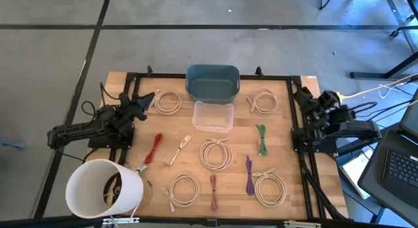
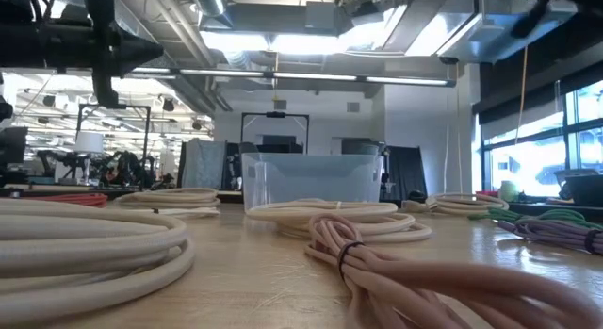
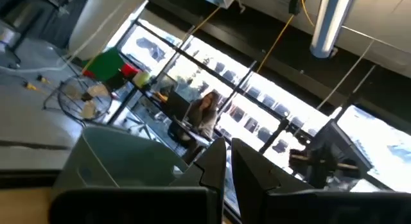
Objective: Pick & Place USB Port
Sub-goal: Put the brown HDMI cable into the blue bin
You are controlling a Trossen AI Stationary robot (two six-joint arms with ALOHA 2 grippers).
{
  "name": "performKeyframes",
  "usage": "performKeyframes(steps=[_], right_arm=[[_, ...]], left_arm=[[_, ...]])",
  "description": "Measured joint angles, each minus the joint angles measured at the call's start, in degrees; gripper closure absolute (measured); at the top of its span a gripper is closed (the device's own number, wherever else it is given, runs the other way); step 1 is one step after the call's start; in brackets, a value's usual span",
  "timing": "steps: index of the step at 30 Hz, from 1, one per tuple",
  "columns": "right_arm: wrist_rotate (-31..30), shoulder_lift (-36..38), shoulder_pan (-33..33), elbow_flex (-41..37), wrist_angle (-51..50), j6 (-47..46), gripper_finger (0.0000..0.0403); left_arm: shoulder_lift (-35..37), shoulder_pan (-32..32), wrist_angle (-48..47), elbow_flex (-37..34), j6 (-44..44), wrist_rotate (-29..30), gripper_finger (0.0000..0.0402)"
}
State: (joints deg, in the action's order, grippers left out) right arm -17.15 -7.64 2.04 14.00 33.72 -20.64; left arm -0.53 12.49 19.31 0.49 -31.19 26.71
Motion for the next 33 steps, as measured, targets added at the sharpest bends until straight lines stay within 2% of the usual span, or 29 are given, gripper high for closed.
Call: performKeyframes(steps=[4, 7, 10, 13, 19, 22, 26, 29, 33], right_arm=[[0.26, -10.15, 0.00, 12.41, -14.41, 7.53, 0.0373], [0.07, -17.95, 0.00, 22.96, -27.00, 13.11, 0.0373], [-4.37, -25.17, 0.00, 35.39, -47.08, 14.94, 0.0373], [-8.24, -32.95, -0.02, 47.36, -68.13, 12.37, 0.0373], [-9.91, -47.31, -0.52, 64.74, -99.31, -1.82, 0.0373], [-10.04, -52.99, -1.90, 68.52, -112.87, -11.21, 0.0373], [-9.17, -58.14, -3.71, 67.18, -123.59, -20.14, 0.0372], [-6.96, -59.88, -4.79, 63.40, -122.35, -18.70, 0.0372], [-5.62, -61.20, -6.89, 57.57, -115.21, -11.68, 0.0366]], left_arm=[[0.00, 0.00, 2.11, 0.29, -0.14, 0.23, 0.0384], [0.00, 0.00, 3.15, 1.94, -1.02, -4.30, 0.0384], [-0.02, 0.00, 2.58, 4.83, -1.06, -9.16, 0.0383], [-0.69, 0.00, 1.22, 9.30, -1.07, -12.56, 0.0374], [-6.57, 0.00, -10.12, 22.41, 4.40, -15.95, 0.0340], [-10.87, 0.00, -16.80, 28.34, 8.24, -16.16, 0.0322], [-16.90, 0.00, -24.19, 32.94, 11.29, -12.87, 0.0298], [-20.81, 0.00, -26.00, 33.62, 11.68, -9.88, 0.0280], [-23.92, 0.00, -26.27, 33.62, 14.04, -9.87, 0.0265]])
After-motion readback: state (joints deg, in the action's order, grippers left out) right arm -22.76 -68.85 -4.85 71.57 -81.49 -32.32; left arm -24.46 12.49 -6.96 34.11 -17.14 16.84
